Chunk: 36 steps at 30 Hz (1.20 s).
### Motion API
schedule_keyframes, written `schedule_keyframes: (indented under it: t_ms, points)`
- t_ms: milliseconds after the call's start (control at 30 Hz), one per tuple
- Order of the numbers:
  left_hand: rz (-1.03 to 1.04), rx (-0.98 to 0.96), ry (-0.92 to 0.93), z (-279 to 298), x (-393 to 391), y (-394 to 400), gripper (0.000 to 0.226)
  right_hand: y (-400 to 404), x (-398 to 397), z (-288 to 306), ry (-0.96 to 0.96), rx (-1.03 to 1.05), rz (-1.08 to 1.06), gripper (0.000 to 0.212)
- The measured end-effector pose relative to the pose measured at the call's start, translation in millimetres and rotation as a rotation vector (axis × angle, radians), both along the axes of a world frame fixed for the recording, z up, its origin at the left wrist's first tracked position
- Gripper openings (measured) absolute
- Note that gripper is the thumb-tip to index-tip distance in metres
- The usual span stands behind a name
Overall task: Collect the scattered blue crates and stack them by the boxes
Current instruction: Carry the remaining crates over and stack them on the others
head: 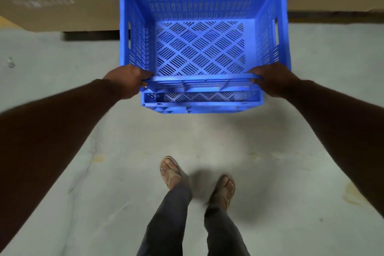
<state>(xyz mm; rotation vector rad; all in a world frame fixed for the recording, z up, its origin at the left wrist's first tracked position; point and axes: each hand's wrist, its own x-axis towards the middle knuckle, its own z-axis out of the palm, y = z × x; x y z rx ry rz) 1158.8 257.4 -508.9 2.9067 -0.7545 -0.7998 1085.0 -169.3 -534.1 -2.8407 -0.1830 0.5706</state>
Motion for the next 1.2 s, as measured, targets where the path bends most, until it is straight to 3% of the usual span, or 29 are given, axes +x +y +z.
schedule_keyframes:
  t_ms: [200,333,567,633,700,767,900,1033,1200]
  points:
    - [0.048,-0.01,0.031,8,-36,-3,0.043,0,-35,-3,-0.047,0.008,0.075,0.027]
    - [0.065,-0.038,0.011,12,-62,1,0.043,4,-50,6,0.015,0.041,0.074,0.057]
    - [0.074,-0.044,0.038,-1,-52,8,0.043,-9,-49,-21,0.013,-0.031,0.17,0.07]
    - [0.036,-0.017,0.095,-3,-43,12,0.054,-4,-50,-19,0.017,-0.065,0.1,0.065]
    - [0.008,0.004,0.144,-8,-47,14,0.068,6,-61,-20,-0.102,-0.101,0.085,0.052]
    - [-0.037,-0.035,0.021,-26,-59,19,0.071,11,-70,-22,-0.188,-0.077,0.051,0.052]
    - [-0.085,-0.009,-0.205,-53,-67,15,0.084,7,-69,-24,-0.205,-0.11,0.046,0.066]
    - [-0.051,0.055,-0.139,-46,-69,13,0.116,16,-72,-17,-0.137,-0.146,-0.001,0.091]
    - [-0.059,0.111,-0.097,-41,-68,10,0.13,20,-71,-20,-0.14,-0.209,-0.047,0.101]
